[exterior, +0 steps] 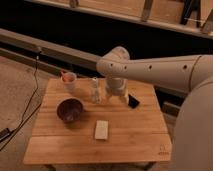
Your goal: Push the eraser across the table
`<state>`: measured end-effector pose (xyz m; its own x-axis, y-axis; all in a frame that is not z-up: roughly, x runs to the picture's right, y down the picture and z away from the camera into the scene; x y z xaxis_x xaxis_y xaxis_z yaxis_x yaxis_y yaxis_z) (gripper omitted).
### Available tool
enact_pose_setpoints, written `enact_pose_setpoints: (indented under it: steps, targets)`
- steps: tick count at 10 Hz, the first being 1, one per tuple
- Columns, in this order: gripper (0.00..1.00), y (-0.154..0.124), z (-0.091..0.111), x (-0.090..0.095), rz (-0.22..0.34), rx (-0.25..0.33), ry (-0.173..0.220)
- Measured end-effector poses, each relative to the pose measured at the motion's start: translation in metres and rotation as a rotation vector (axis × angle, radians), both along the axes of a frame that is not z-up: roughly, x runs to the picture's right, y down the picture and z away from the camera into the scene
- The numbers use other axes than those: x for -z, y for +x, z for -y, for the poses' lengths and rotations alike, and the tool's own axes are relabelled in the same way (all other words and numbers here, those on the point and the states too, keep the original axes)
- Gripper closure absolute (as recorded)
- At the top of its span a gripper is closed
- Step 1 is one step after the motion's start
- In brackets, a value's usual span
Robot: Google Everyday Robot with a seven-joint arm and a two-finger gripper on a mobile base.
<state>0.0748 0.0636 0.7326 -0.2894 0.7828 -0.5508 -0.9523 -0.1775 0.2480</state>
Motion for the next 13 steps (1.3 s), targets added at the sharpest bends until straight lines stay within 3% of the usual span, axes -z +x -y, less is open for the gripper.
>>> enact_pose_setpoints:
  steps: [7,11,13]
  targets:
    - [0.35,0.067,0.008,-0.047,-0.032,-0.067,0.015]
    - [0.35,0.095,0.014,-0.076,-0.042,-0.063,0.016]
    - [0.35,0.106,0.026,-0.089,-0.061,-0.054,0.039]
